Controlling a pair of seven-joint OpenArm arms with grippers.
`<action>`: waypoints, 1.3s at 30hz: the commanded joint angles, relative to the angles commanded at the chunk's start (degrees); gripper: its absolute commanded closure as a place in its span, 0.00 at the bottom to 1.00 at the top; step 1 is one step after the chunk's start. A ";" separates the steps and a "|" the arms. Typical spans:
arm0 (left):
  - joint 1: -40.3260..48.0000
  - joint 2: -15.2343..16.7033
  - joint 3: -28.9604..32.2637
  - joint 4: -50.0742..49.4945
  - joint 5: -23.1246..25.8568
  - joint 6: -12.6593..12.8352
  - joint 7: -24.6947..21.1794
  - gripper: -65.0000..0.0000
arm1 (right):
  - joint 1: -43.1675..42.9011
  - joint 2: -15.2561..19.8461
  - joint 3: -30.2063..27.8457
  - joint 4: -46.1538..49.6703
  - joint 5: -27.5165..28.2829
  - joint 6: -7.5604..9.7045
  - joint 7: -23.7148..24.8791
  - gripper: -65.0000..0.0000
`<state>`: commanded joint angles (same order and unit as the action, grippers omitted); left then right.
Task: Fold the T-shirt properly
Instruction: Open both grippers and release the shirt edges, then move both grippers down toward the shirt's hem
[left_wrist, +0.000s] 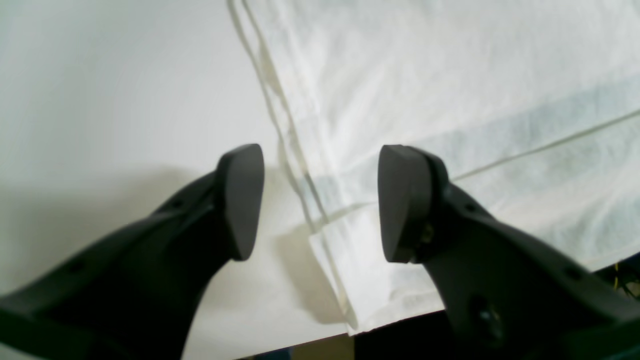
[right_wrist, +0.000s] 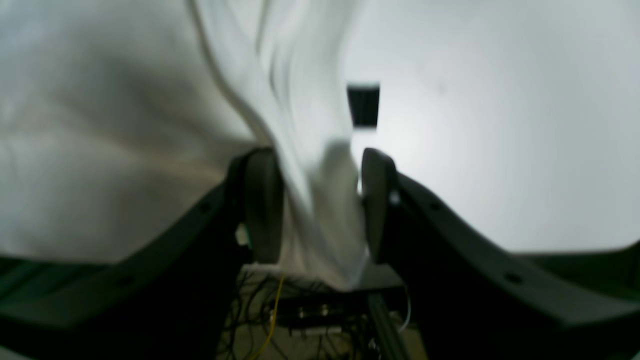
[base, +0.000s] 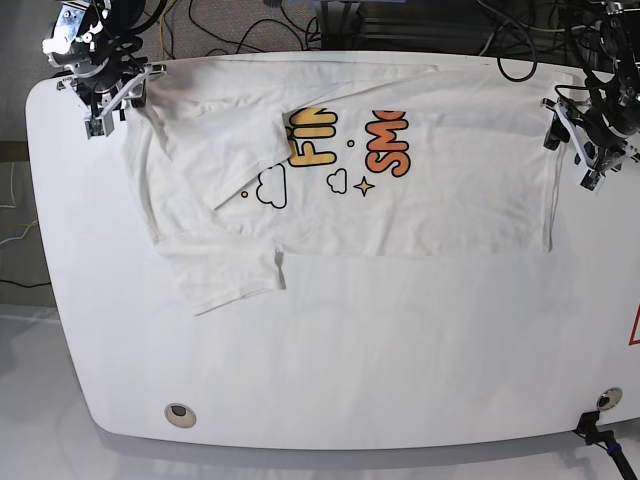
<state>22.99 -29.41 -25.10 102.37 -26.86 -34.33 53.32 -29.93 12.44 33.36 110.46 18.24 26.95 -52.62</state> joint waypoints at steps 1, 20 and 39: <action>0.00 0.00 0.00 0.00 0.00 0.00 -0.09 0.47 | 0.70 0.00 0.00 0.44 0.00 0.00 0.00 0.61; -8.18 5.10 0.18 -0.26 0.09 0.35 -0.18 0.47 | 15.47 -0.09 -0.09 1.76 -0.35 6.59 -3.69 0.61; -29.89 12.40 0.26 -19.52 14.77 0.26 -10.29 0.47 | 35.43 2.55 -7.65 -22.77 -0.44 6.42 -0.70 0.61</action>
<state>-6.90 -17.01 -24.84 82.86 -12.09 -34.07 43.03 5.49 14.99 25.71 87.69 17.80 33.36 -53.32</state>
